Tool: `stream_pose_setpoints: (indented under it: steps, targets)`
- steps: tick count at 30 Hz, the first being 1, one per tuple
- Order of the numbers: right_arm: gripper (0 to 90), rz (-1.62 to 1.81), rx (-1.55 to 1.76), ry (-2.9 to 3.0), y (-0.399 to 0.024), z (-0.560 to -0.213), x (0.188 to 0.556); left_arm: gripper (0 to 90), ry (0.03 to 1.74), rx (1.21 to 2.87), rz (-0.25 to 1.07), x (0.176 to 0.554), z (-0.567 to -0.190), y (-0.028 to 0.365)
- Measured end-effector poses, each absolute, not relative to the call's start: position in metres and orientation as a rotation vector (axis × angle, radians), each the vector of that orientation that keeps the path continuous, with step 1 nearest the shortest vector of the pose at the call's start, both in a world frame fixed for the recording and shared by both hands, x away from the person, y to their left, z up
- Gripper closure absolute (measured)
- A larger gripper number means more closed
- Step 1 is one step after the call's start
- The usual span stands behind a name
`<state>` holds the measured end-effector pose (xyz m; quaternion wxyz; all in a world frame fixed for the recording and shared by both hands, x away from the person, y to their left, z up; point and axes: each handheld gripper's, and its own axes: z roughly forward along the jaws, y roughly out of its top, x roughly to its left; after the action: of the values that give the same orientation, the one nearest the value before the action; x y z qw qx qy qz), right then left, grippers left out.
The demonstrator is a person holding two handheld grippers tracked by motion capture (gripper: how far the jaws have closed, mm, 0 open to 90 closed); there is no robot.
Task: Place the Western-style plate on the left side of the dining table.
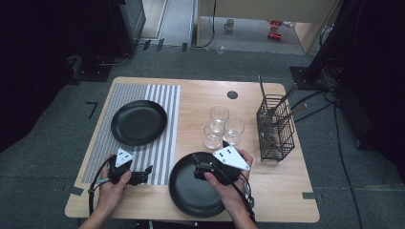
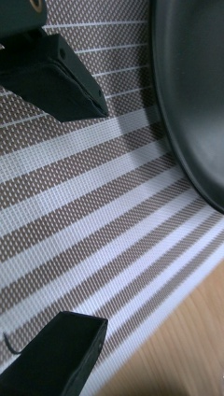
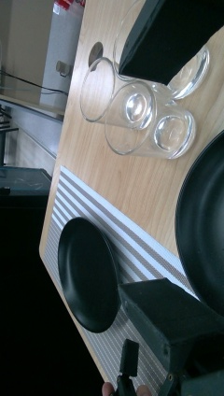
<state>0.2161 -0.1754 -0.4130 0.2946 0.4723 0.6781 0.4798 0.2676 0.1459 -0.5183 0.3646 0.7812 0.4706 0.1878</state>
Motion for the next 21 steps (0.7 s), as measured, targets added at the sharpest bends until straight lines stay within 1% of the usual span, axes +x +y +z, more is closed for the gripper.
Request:
stream_pose_setpoints:
  steps: [9, 21]
  targets:
    - [0.0, 1.261, 1.26, 1.794, -0.182, -0.413, 0.213, 1.9, 1.215, 2.078, 0.52, 0.27, -0.52, 0.14]
    - [0.0, 1.246, 1.278, 1.758, -0.196, -0.413, 0.207, 1.8, 1.216, 2.078, 0.517, 0.27, -0.52, 0.14]
